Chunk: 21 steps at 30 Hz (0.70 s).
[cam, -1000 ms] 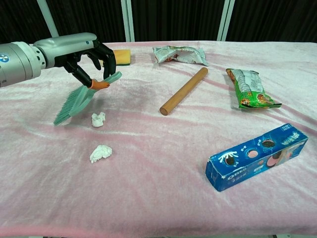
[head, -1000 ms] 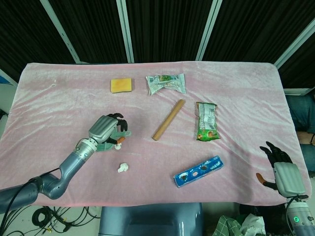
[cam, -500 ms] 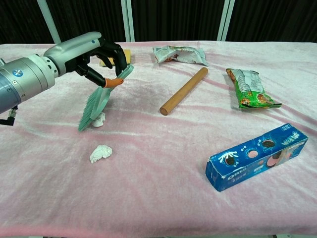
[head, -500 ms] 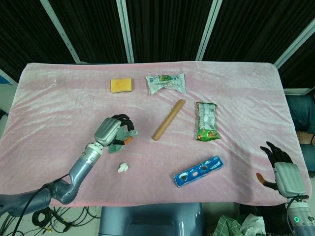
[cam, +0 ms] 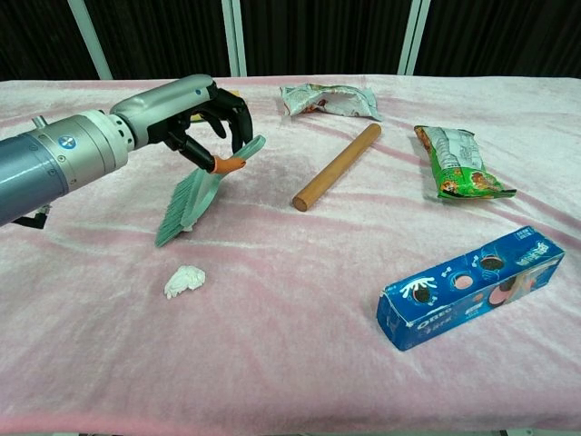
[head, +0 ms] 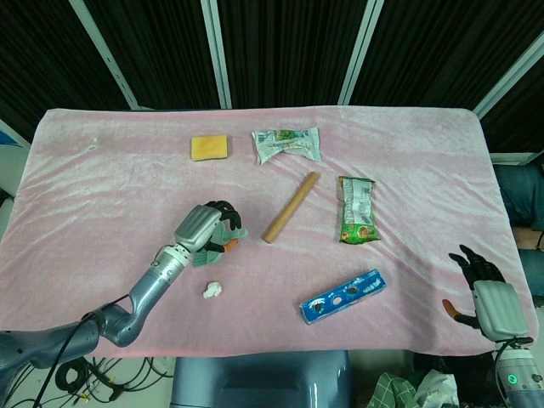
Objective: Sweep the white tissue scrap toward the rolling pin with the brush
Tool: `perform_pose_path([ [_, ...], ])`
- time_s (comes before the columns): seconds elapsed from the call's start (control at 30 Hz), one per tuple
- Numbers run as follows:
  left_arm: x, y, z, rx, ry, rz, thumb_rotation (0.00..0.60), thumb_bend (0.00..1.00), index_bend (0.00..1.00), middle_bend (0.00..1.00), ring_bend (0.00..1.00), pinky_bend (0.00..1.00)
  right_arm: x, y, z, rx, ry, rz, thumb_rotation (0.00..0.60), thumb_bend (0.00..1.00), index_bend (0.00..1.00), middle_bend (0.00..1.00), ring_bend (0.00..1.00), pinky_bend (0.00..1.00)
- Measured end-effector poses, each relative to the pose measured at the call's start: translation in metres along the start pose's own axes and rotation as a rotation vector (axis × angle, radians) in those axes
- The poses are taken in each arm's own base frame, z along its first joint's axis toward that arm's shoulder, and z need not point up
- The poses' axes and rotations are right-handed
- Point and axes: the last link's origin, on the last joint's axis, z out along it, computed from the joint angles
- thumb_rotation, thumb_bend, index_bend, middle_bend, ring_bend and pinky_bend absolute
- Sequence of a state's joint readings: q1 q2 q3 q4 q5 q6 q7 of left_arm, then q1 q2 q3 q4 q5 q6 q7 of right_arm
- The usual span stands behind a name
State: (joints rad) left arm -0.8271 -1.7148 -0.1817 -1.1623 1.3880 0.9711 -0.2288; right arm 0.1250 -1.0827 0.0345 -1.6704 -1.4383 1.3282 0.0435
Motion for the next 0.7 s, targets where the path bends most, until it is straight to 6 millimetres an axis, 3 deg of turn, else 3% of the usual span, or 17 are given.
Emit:
perform_pose_path([
  [0.3, 0.0, 0.011, 0.014, -0.011, 0.039, -0.079, 0.6, 0.38, 0.61, 0.64, 0.24, 0.29, 0.0, 0.0, 0.0, 0.001, -0.003, 0.001, 0.6, 0.2, 0.17, 0.05, 0.1, 0.15],
  [0.7, 0.012, 0.021, 0.024, -0.079, 0.277, -0.415, 0.6, 0.38, 0.62, 0.65, 0.25, 0.32, 0.0, 0.0, 0.0, 0.003, -0.004, -0.002, 0.6, 0.2, 0.17, 0.05, 0.1, 0.15],
])
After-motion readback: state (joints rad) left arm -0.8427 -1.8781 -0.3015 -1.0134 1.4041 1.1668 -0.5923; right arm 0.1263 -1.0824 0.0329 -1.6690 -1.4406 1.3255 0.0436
